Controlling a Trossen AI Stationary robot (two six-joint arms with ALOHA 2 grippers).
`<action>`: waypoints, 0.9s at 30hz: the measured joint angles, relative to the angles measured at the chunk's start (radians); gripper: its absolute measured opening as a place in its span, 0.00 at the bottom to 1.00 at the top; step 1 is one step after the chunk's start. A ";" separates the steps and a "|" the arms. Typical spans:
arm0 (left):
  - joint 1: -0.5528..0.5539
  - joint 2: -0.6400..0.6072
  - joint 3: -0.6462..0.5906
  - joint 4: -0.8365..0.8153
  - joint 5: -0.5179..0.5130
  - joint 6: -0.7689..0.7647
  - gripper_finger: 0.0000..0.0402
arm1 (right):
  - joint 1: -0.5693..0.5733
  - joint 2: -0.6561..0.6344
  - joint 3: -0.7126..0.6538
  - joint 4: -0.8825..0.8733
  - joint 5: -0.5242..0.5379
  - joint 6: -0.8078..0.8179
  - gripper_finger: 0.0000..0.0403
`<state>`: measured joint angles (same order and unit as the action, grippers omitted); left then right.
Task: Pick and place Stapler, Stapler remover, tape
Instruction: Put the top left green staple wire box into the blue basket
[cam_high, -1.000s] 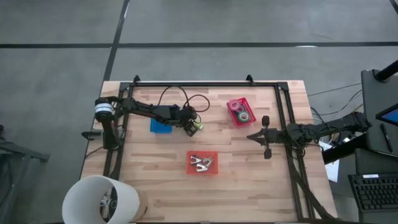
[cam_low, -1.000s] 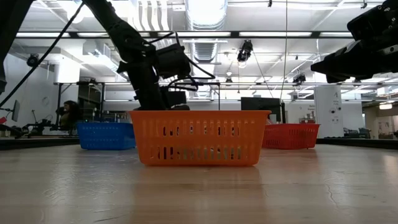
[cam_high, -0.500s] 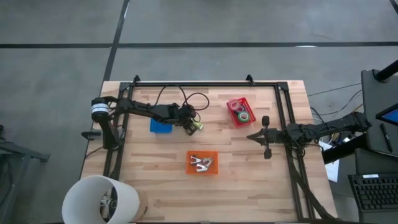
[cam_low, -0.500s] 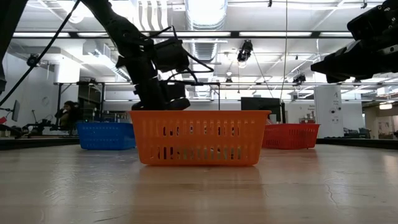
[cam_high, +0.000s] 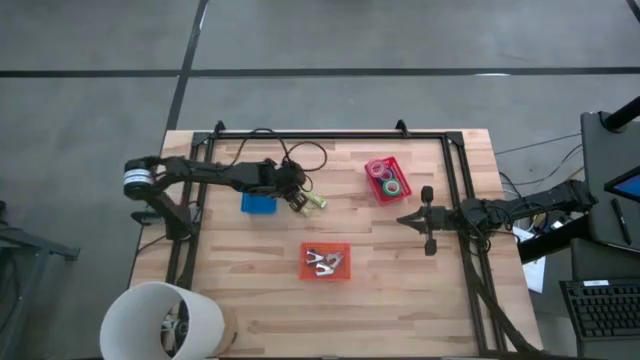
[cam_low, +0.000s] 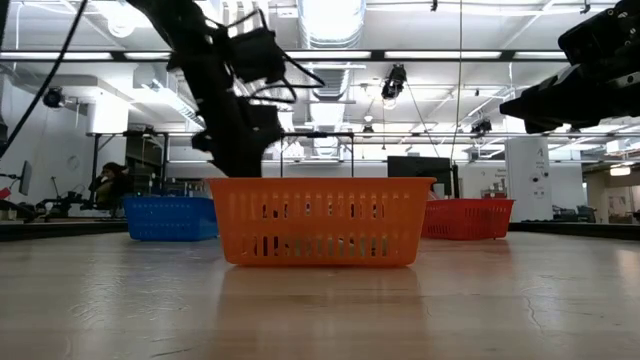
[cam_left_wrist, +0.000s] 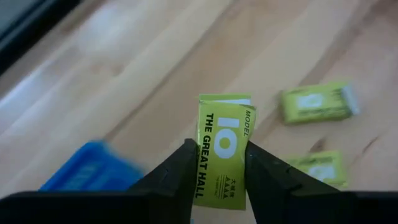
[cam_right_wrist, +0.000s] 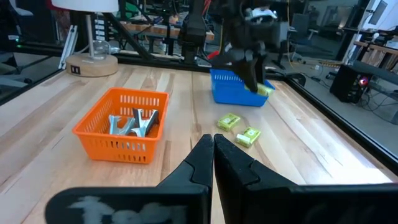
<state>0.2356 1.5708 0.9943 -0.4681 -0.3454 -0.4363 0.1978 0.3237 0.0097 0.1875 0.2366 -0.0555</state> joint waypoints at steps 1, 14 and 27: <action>0.000 -0.020 0.000 -0.040 -0.014 -0.020 0.30 | 0.000 0.000 0.000 0.000 0.000 0.001 0.02; -0.008 -0.222 -0.142 -0.271 -0.150 -0.318 0.30 | 0.000 0.000 0.000 0.000 0.000 0.000 0.02; -0.008 -0.227 -0.337 -0.052 -0.097 -0.473 0.31 | 0.000 0.000 0.000 0.000 0.000 0.002 0.02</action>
<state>0.2272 1.3437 0.6569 -0.5197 -0.4423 -0.9097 0.1974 0.3237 0.0097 0.1875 0.2367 -0.0537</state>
